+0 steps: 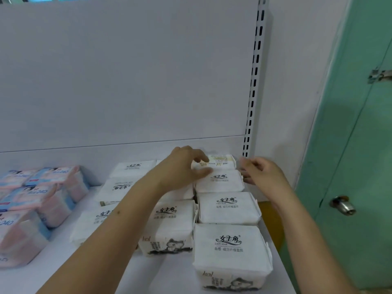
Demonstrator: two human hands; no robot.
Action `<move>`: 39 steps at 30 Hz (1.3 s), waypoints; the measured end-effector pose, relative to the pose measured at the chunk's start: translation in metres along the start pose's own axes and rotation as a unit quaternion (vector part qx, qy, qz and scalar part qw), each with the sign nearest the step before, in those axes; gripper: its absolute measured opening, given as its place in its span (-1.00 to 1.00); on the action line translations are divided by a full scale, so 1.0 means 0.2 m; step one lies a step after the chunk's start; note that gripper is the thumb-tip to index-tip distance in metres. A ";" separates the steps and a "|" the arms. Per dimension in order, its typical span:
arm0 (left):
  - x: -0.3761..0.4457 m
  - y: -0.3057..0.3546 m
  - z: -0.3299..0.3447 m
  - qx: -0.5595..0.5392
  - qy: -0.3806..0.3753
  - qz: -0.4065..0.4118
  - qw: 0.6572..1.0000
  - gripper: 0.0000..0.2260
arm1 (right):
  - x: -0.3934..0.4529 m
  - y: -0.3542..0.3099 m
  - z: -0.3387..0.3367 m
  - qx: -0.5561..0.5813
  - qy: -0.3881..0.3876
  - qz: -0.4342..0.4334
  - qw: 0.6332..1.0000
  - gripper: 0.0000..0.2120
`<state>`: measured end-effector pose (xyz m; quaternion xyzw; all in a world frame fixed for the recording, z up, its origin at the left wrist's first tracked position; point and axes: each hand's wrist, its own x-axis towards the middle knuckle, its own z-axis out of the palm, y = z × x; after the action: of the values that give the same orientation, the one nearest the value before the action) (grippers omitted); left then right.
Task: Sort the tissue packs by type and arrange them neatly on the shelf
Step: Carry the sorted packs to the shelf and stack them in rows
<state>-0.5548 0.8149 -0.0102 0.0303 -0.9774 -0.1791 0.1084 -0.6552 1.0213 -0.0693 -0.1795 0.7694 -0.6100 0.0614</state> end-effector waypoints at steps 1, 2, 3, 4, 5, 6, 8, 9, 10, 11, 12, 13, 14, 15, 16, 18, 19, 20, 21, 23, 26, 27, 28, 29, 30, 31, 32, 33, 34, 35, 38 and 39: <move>0.03 -0.01 -0.01 -0.004 0.035 -0.026 0.999 -0.73 | 0.03 -0.03 0.00 -0.019 0.029 -0.011 0.999 -0.66; 0.05 -0.03 -0.01 0.014 0.056 -0.054 0.997 -0.73 | 0.06 -0.07 0.01 -0.056 0.056 -0.023 0.997 -0.62; 0.09 -0.04 0.00 0.047 0.057 -0.083 0.994 -0.72 | 0.09 -0.10 0.02 -0.096 0.074 -0.034 0.992 -0.58; 0.11 -0.05 0.01 0.079 0.039 -0.111 0.990 -0.68 | 0.11 -0.13 0.03 -0.134 0.082 -0.042 0.987 -0.53; 0.12 -0.06 0.03 0.099 0.018 -0.137 0.985 -0.65 | 0.14 -0.15 0.05 -0.171 0.080 -0.043 0.981 -0.50; 0.13 -0.06 0.06 0.101 0.002 -0.161 0.982 -0.63 | 0.18 -0.16 0.07 -0.209 0.068 -0.032 0.975 -0.49; 0.12 -0.04 0.09 0.082 0.011 -0.186 0.979 -0.65 | 0.24 -0.15 0.11 -0.280 0.028 0.008 0.960 -0.53; 0.12 -0.03 0.10 0.079 0.024 -0.183 0.980 -0.66 | 0.26 -0.12 0.12 -0.296 0.010 0.024 0.955 -0.54; 0.11 -0.03 0.11 0.075 0.027 -0.180 0.981 -0.66 | 0.28 -0.09 0.13 -0.294 -0.001 0.032 0.955 -0.54; 0.11 -0.02 0.11 0.063 0.023 -0.183 0.981 -0.66 | 0.29 -0.07 0.13 -0.280 -0.001 0.032 0.960 -0.54; 0.11 -0.02 0.10 0.045 0.012 -0.193 0.980 -0.67 | 0.29 -0.05 0.13 -0.271 0.007 0.022 0.962 -0.54; 0.11 -0.02 0.09 0.025 0.003 -0.202 0.979 -0.69 | 0.28 -0.04 0.13 -0.270 0.016 0.008 0.963 -0.55; 0.11 -0.02 0.08 0.007 -0.005 -0.206 0.979 -0.70 | 0.27 -0.04 0.13 -0.271 0.027 -0.006 0.962 -0.57; 0.11 -0.02 0.06 -0.011 -0.008 -0.205 0.979 -0.72 | 0.27 -0.04 0.12 -0.268 0.038 -0.018 0.963 -0.59; 0.11 -0.01 0.04 -0.039 -0.006 -0.201 0.979 -0.72 | 0.26 -0.05 0.11 -0.263 0.051 -0.026 0.963 -0.61; 0.09 0.00 0.01 -0.123 0.015 -0.179 0.976 -0.69 | 0.26 -0.06 0.07 -0.248 0.078 -0.032 0.965 -0.61; 0.09 0.01 0.00 -0.172 0.031 -0.158 0.972 -0.65 | 0.27 -0.07 0.05 -0.223 0.090 -0.035 0.970 -0.61; 0.08 0.02 0.00 -0.220 0.042 -0.138 0.965 -0.57 | 0.27 -0.07 0.03 -0.175 0.100 -0.034 0.979 -0.62; 0.07 0.03 -0.01 -0.264 0.050 -0.123 0.955 -0.46 | 0.27 -0.09 0.01 -0.102 0.106 -0.026 0.989 -0.65; 0.07 0.06 0.00 -0.317 0.066 -0.109 0.940 -0.21 | 0.25 -0.13 -0.01 0.071 0.088 0.016 0.993 -0.75; 0.09 0.10 0.01 -0.387 0.087 -0.098 0.913 -0.10 | 0.18 -0.20 0.04 0.263 0.000 0.071 0.962 -0.89; 0.09 0.11 0.01 -0.405 0.079 -0.091 0.907 -0.17 | 0.16 -0.21 0.07 0.290 -0.023 0.086 0.953 -0.89; 0.10 0.11 0.02 -0.405 0.070 -0.081 0.908 -0.27 | 0.15 -0.20 0.09 0.296 -0.040 0.099 0.949 -0.87; 0.11 0.12 0.02 -0.397 0.063 -0.069 0.913 -0.36 | 0.14 -0.20 0.10 0.285 -0.048 0.105 0.952 -0.85; 0.10 0.12 0.00 -0.381 0.064 -0.056 0.921 -0.41 | 0.14 -0.19 0.09 0.266 -0.043 0.105 0.957 -0.83; 0.10 0.12 -0.01 -0.360 0.071 -0.042 0.929 -0.44 | 0.13 -0.18 0.08 0.238 -0.022 0.097 0.966 -0.81; 0.11 0.12 -0.02 -0.323 0.079 -0.027 0.943 -0.45 | 0.14 -0.17 0.06 0.210 0.018 0.079 0.974 -0.77; 0.11 0.12 -0.04 -0.267 0.089 -0.012 0.959 -0.43 | 0.15 -0.17 0.02 0.182 0.063 0.051 0.980 -0.73; 0.12 0.12 -0.04 -0.199 0.096 0.003 0.975 -0.41 | 0.15 -0.17 -0.01 0.160 0.095 0.018 0.982 -0.69; 0.12 0.12 -0.04 -0.141 0.096 0.017 0.985 -0.38 | 0.13 -0.19 -0.03 0.141 0.108 -0.013 0.984 -0.65; 0.13 0.15 0.01 -0.088 0.071 0.046 0.993 -0.36 | 0.08 -0.22 -0.03 0.064 0.059 -0.068 0.994 -0.54; 0.13 0.15 0.04 -0.079 0.070 0.048 0.993 -0.37 | 0.05 -0.22 -0.02 0.024 0.043 -0.077 0.996 -0.53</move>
<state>-0.5825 0.8435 -0.0004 -0.0127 -0.9506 -0.2476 0.1867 -0.6574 1.0117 -0.0244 -0.2102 0.7401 -0.6387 -0.0146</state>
